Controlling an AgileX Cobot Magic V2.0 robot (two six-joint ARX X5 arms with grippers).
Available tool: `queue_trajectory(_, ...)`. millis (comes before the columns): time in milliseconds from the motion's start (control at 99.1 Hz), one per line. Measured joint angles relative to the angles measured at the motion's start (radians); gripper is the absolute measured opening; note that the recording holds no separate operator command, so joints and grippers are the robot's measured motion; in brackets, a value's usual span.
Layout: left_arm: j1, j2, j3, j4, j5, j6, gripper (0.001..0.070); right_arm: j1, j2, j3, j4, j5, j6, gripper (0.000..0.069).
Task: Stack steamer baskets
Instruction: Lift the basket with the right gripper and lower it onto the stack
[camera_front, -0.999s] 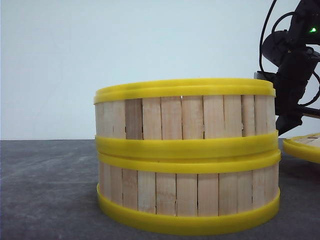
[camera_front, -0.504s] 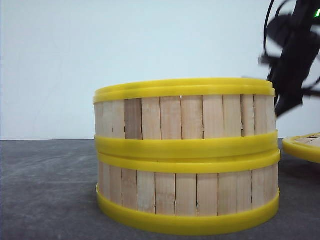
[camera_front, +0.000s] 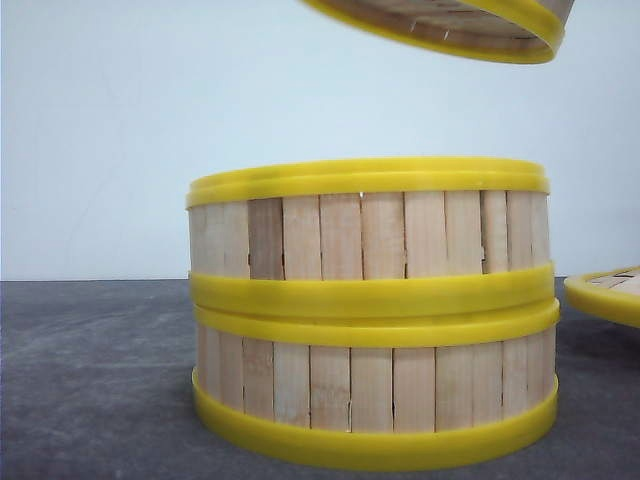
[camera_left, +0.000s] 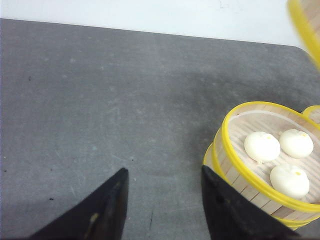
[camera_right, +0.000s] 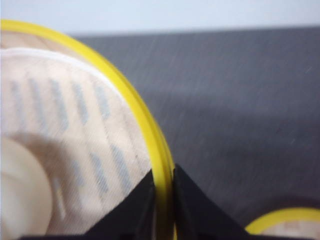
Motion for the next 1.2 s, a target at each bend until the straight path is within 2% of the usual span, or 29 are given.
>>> queue_trajectory(192,0.0,0.0,0.0,0.0,0.0,0.011,0.027,0.095,0.008,-0.003,-0.095,0.004,-0.068,0.0028)
queue_trajectory(434,0.0,0.0,0.0,0.0,0.0,0.014,0.027,0.212,0.085,-0.036,-0.104,0.007,-0.122,0.0028)
queue_trajectory(555,0.0,0.0,0.0,0.0,0.0,0.014,0.027,0.245,0.121,-0.051,-0.111,0.069,-0.143,0.0028)
queue_trajectory(656,0.0,0.0,0.0,0.0,0.0,0.014,0.027,0.262,0.148,-0.052,-0.111,0.114,-0.151,0.0028)
queue_trajectory(1039,0.0,0.0,0.0,0.0,0.0,0.015,0.027,0.295,0.2,-0.053,-0.134,0.114,-0.163,0.0027)
queue_trajectory(1201,0.0,0.0,0.0,0.0,0.0,0.019,0.027,0.299,0.202,-0.053,-0.138,0.162,-0.165,0.0024)
